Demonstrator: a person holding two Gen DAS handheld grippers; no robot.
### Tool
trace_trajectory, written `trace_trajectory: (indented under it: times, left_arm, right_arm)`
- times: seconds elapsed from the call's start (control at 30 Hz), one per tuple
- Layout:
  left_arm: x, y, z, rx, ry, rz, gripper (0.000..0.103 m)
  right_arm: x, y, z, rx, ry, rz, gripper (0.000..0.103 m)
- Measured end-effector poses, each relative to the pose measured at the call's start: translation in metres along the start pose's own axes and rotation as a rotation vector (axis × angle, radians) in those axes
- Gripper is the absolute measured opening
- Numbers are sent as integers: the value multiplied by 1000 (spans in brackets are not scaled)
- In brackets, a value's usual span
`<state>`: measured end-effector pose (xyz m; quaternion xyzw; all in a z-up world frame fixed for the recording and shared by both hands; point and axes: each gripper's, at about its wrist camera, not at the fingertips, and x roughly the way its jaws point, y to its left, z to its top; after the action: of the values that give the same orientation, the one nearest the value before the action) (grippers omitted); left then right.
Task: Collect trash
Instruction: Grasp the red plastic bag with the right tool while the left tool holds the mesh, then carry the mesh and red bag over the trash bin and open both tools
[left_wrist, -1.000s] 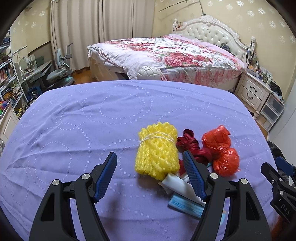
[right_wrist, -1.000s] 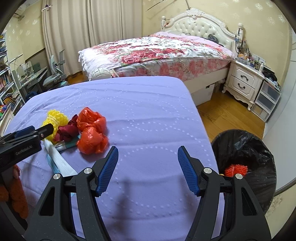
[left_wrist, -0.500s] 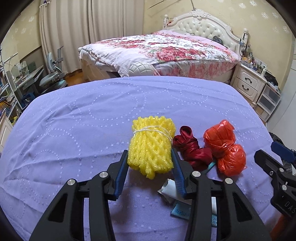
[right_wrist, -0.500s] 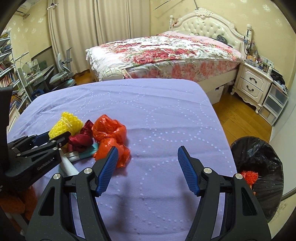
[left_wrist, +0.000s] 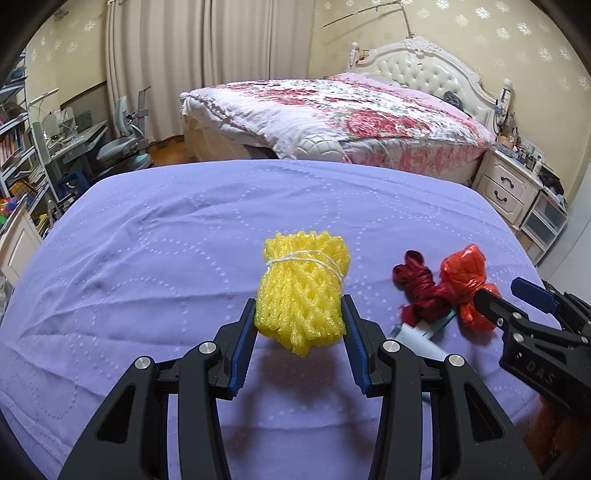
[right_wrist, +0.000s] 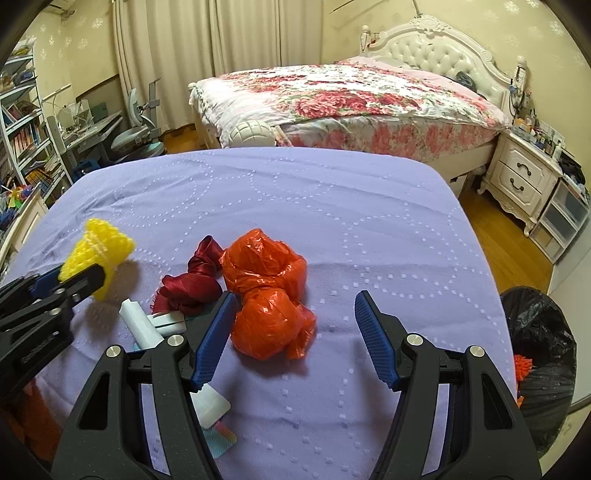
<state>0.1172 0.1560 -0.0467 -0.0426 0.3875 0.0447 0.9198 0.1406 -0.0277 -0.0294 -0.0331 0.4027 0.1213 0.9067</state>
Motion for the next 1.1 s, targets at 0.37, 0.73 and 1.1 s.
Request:
trace_trajectory:
  times: [0.37, 0.73, 1.1]
  left_arm:
    - [-5, 21, -10, -43, 9, 7, 45]
    - [-11, 20, -19, -49, 0, 8, 44]
    - [-18, 14, -26, -56, -10, -9, 44]
  right_arm:
    - [17, 8, -4, -22, 56, 9, 39]
    - [12, 12, -7, -21, 48, 9, 35]
    - [-5, -10, -24, 25, 52, -8, 35]
